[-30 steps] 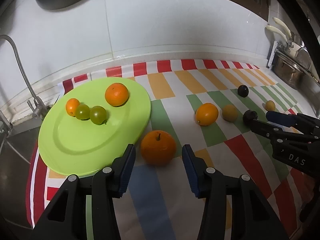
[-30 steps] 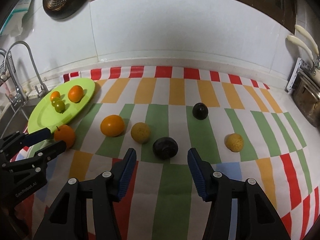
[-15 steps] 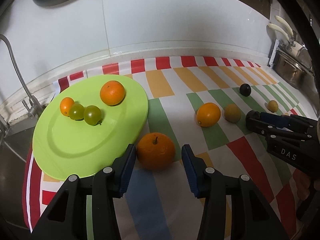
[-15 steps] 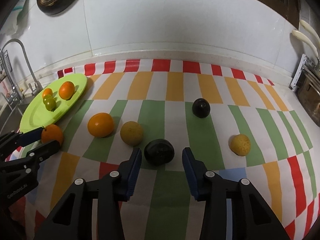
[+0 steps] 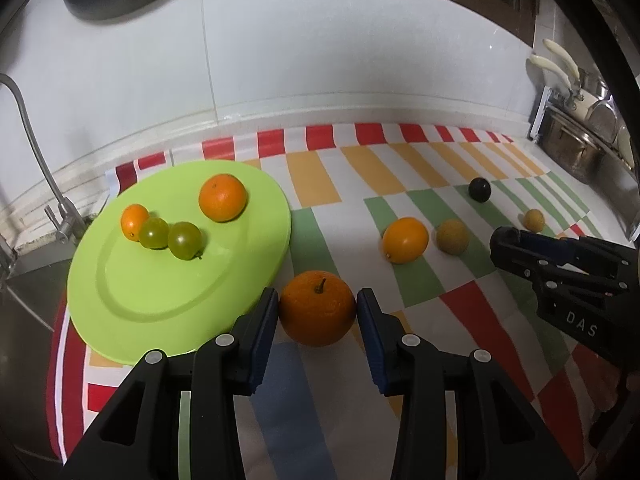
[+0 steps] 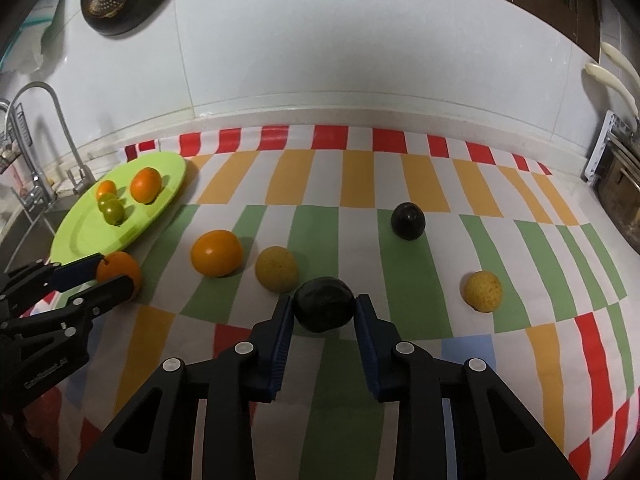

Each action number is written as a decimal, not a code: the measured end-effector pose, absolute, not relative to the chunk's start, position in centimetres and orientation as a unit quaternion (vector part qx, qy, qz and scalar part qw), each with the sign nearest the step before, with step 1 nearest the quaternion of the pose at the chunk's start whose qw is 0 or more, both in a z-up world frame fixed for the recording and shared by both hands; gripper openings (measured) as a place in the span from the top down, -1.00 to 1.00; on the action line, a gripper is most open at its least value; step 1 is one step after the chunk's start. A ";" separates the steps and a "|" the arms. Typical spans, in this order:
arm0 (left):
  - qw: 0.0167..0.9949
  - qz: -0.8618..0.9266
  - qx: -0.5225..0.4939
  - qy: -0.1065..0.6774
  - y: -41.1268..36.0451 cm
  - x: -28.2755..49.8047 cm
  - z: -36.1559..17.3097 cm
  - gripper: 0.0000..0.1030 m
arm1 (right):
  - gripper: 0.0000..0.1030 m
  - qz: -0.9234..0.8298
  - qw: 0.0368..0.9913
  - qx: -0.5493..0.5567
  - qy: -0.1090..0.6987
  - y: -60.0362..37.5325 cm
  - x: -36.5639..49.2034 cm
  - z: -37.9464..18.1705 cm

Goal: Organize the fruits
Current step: 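Close the left tool on the orange while the right tool grasps the dark plum, then carry the orange in the left tool while the right tool carries the plum to the plate, then open the left tool over the plate while the right tool releases the plum there, then move the left tool to a yellow round fruit while the right tool approaches another yellow fruit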

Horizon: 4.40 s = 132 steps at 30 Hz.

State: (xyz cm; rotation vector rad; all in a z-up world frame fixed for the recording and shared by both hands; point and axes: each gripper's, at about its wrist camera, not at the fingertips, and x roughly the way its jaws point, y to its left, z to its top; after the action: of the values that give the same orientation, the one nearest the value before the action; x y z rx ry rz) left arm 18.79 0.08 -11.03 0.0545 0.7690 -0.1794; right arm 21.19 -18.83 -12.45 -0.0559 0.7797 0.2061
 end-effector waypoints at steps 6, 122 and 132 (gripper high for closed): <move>0.929 -0.091 0.024 0.357 0.5 17.7 -9.4 0.23 | 0.38 0.121 0.925 -0.027 0.359 -18.1 19.8 -10.5; 0.968 -0.069 0.021 0.241 -1.9 9.7 -1.6 -0.54 | -0.07 0.093 0.965 0.002 0.245 -20.5 11.9 -3.4; 0.967 -0.084 0.017 0.240 -5.2 9.8 -1.7 -0.54 | -0.07 0.068 0.968 0.001 0.241 -24.3 11.5 -3.3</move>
State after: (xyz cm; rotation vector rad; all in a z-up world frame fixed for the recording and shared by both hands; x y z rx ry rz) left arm 9.80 -5.23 -1.72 0.0344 0.4844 -0.1692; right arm 11.47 -24.30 -3.27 0.0024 0.4864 0.1372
